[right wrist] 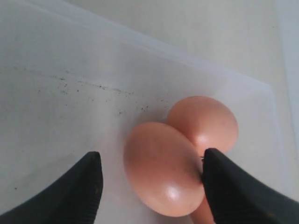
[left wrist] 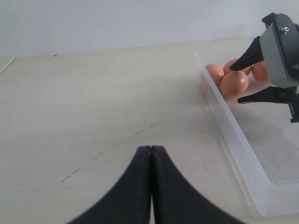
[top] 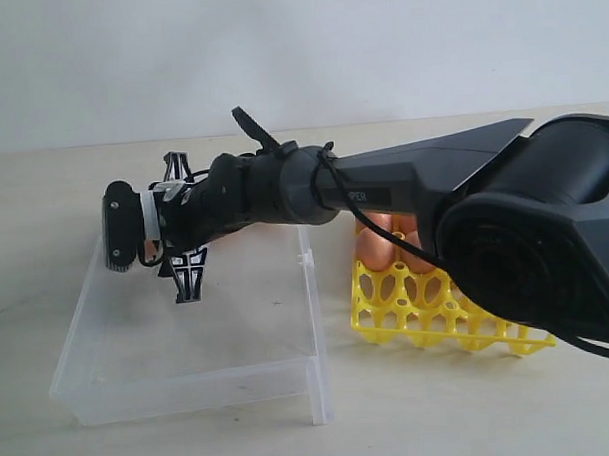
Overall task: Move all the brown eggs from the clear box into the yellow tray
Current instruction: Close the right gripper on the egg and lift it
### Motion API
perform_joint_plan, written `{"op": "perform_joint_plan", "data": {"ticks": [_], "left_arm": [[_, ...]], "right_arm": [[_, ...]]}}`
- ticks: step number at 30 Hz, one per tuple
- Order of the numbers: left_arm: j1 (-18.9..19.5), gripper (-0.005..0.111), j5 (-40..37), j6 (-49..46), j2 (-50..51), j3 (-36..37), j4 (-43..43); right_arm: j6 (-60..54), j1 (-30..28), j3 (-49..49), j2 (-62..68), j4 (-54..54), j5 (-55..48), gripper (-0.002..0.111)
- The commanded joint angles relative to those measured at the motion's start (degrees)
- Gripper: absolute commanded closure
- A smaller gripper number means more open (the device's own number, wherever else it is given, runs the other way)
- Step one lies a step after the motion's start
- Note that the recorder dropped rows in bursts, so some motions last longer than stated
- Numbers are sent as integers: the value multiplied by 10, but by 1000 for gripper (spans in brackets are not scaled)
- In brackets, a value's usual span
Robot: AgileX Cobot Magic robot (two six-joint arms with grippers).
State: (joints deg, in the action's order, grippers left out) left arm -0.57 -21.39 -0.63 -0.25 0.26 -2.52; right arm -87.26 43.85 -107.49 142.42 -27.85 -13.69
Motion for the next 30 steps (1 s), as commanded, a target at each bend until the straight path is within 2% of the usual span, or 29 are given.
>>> {"op": "perform_joint_plan", "data": {"ticks": [1, 7, 15, 18, 24, 30], "left_arm": [[2, 107, 3, 0, 2, -3, -2], [2, 107, 3, 0, 2, -3, -2], [2, 107, 3, 0, 2, -3, -2], [2, 107, 3, 0, 2, -3, -2], [2, 107, 3, 0, 2, -3, -2], [2, 107, 3, 0, 2, -3, -2]], "right_arm": [[4, -5, -4, 13, -9, 6, 49], [5, -10, -7, 18, -9, 49, 49], [25, -14, -37, 30, -17, 16, 49], [25, -14, -37, 31, -20, -3, 62], [35, -14, -37, 30, -22, -10, 106], [138, -14, -27, 0, -22, -25, 108]]}}
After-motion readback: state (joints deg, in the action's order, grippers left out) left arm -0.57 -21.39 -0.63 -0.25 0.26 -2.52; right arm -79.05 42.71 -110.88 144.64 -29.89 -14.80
